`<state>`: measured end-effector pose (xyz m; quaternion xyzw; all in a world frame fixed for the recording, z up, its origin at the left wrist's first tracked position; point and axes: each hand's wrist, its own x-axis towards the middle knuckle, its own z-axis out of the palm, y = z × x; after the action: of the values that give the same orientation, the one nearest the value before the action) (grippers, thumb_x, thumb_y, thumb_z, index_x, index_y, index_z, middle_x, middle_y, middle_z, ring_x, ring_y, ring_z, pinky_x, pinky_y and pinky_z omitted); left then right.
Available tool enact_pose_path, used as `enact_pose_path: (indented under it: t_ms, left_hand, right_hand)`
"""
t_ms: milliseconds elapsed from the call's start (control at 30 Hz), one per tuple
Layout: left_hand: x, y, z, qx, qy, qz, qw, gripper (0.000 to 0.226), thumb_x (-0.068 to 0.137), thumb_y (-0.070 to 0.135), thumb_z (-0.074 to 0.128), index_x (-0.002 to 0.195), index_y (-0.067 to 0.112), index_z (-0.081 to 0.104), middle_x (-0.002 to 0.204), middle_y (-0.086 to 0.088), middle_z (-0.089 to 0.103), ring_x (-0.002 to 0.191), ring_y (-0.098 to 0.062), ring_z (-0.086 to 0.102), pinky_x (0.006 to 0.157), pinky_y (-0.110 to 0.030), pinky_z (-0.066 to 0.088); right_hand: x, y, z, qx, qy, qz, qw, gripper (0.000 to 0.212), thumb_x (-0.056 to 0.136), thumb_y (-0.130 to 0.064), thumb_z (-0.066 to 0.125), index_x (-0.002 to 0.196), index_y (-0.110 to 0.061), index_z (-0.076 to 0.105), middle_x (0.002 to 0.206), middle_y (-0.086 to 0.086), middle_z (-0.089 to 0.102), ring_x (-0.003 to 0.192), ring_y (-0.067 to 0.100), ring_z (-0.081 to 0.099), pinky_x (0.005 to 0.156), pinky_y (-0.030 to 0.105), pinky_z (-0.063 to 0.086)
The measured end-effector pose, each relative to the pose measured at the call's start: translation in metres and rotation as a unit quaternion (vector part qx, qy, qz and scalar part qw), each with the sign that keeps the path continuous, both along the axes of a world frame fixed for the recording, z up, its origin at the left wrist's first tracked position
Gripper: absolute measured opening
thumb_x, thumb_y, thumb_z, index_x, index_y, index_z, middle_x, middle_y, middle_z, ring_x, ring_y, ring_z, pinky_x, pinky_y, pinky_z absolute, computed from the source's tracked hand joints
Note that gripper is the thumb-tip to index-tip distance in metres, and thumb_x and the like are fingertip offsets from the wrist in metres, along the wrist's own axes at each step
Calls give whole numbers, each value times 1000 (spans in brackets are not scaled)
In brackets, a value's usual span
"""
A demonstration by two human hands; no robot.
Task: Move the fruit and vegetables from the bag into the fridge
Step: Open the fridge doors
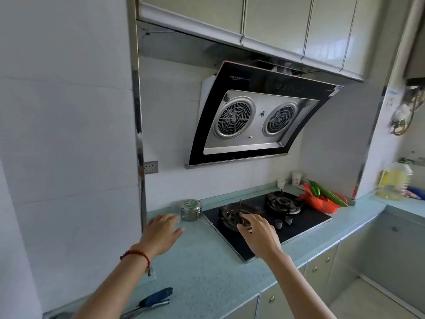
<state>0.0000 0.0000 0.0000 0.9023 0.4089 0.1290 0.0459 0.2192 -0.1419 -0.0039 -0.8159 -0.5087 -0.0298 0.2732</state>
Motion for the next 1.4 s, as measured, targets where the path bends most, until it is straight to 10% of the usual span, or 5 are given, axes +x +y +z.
enact_pose_path:
  t_ms: [700, 1400]
  left_hand:
    - [204, -21, -25, -1, -4, -255, 967, 52, 94, 44, 35, 139, 17, 35, 145, -1, 37, 135, -15, 29, 111, -29, 21]
    - [510, -211, -56, 0, 9, -434, 901, 51, 94, 44, 36, 139, 20, 33, 146, 1, 35, 135, -15, 28, 108, -29, 20]
  right_hand:
    - [100, -111, -26, 20, 33, -261, 965, 45, 91, -40, 46, 132, -24, 46, 137, -3, 49, 129, 17, 38, 105, 31, 27]
    - [311, -318, -51, -34, -16, -430, 902, 46, 92, -43, 42, 133, -22, 42, 139, -5, 44, 132, 14, 34, 105, 27, 24]
